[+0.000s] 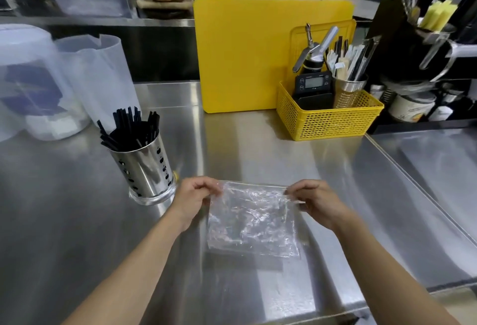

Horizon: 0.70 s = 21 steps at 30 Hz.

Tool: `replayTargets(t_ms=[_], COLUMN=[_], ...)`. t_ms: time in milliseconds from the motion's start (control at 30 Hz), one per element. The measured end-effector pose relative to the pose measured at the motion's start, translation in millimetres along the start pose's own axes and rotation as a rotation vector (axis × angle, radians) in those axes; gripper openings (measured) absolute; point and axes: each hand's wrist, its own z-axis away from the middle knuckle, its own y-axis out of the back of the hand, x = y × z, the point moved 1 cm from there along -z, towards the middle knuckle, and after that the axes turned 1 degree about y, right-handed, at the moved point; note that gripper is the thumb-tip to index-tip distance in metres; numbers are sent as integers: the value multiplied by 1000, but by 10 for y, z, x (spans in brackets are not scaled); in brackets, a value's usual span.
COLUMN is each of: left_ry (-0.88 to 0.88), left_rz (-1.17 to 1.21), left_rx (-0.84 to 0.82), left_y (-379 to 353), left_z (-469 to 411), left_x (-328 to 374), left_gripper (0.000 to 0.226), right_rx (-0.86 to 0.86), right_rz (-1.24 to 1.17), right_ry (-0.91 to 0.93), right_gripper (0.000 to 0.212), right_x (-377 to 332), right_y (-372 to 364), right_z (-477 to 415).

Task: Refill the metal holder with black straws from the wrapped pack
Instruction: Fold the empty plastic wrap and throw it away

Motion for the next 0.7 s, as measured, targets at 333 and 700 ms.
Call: replayTargets(t_ms=[333, 700], left_ry=[295, 184], left_rz=[129, 155], left_rx=[-225, 26], left_y=[32, 12], left_z=[31, 28], left_x=[-159, -153], left_gripper=[91, 17], right_rx=[88, -265], right_rz=[-76, 50], right_ry=[36, -83], right_gripper=[37, 20], right_x=[5, 72], right_y=[-77, -192], right_z=[-51, -4])
